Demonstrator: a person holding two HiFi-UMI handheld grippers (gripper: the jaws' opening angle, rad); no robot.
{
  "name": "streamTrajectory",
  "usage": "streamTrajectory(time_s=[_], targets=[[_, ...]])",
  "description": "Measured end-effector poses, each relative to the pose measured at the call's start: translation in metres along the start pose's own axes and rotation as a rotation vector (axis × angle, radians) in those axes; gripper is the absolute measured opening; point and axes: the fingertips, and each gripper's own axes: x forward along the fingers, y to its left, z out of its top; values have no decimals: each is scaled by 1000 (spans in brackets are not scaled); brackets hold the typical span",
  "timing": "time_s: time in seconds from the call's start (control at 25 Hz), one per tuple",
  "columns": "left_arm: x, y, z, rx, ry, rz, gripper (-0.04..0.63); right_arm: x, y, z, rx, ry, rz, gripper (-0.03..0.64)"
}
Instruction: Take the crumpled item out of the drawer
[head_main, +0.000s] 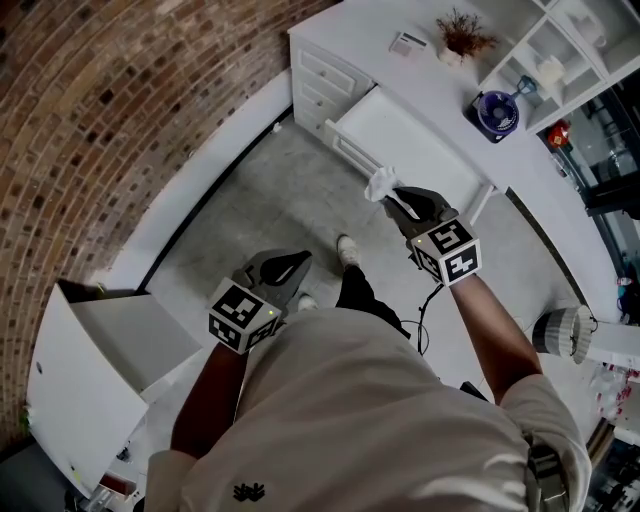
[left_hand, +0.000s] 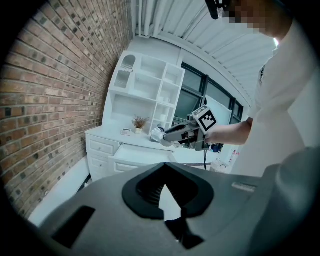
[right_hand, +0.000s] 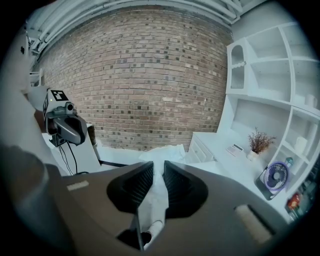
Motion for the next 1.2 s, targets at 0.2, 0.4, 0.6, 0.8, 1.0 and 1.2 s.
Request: streamTrajectory(time_s=[0.2, 0.4, 0.6, 0.8, 1.0, 1.2], targets=[[2, -3, 3, 2, -5, -1, 6, -7, 4, 6, -2, -14, 8, 78], [4, -6, 2, 1, -8, 4, 6, -14, 6, 8, -2, -26, 14, 78], [6, -8, 2, -3, -1, 2, 6, -19, 8, 8, -1, -31, 21, 77], [9, -11, 2, -6, 4, -2, 6, -24, 8, 9, -1, -33, 28, 77], [11, -9, 4, -2, 5, 5, 6, -25, 8, 11, 1, -38, 38, 77], [11, -6, 3, -7, 8, 10, 6, -23, 7, 13, 4, -40, 43, 75]])
